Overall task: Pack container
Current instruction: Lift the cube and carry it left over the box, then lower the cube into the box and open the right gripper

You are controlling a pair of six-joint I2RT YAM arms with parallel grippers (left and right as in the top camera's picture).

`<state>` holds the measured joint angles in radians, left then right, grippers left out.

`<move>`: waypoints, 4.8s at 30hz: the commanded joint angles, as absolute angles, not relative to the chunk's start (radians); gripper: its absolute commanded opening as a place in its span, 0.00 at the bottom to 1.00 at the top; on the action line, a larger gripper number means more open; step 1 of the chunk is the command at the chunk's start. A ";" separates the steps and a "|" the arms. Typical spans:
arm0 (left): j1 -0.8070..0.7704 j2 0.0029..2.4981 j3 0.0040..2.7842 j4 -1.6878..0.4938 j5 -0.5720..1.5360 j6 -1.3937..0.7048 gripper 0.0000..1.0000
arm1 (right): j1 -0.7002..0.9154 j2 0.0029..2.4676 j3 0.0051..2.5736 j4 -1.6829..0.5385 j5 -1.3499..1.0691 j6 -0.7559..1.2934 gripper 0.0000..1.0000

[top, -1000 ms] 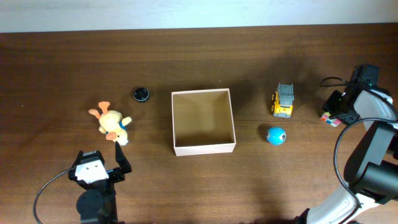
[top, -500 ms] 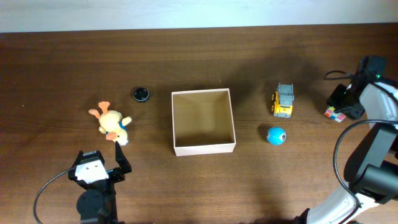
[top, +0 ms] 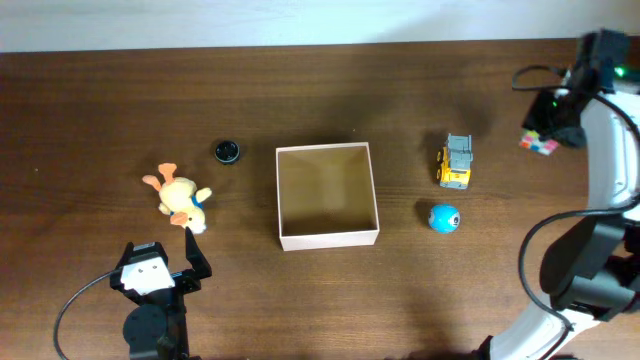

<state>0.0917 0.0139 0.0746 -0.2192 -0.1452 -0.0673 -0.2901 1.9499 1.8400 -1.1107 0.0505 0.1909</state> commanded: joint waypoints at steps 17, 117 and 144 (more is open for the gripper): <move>0.088 0.011 0.068 -0.214 -0.135 -0.051 0.99 | 0.266 1.935 2.035 -1.164 0.045 0.184 0.49; 0.088 0.011 0.068 -0.214 -0.134 -0.051 0.99 | 0.555 2.005 1.739 -1.013 0.192 0.428 0.66; 0.088 0.011 0.068 -0.214 -0.134 -0.052 0.99 | 0.630 2.005 1.671 -0.872 0.033 0.188 0.36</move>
<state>0.0917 0.0139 0.0746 -0.2192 -0.1452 -0.0673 0.6266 2.0022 1.6932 -0.8848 0.0380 0.1978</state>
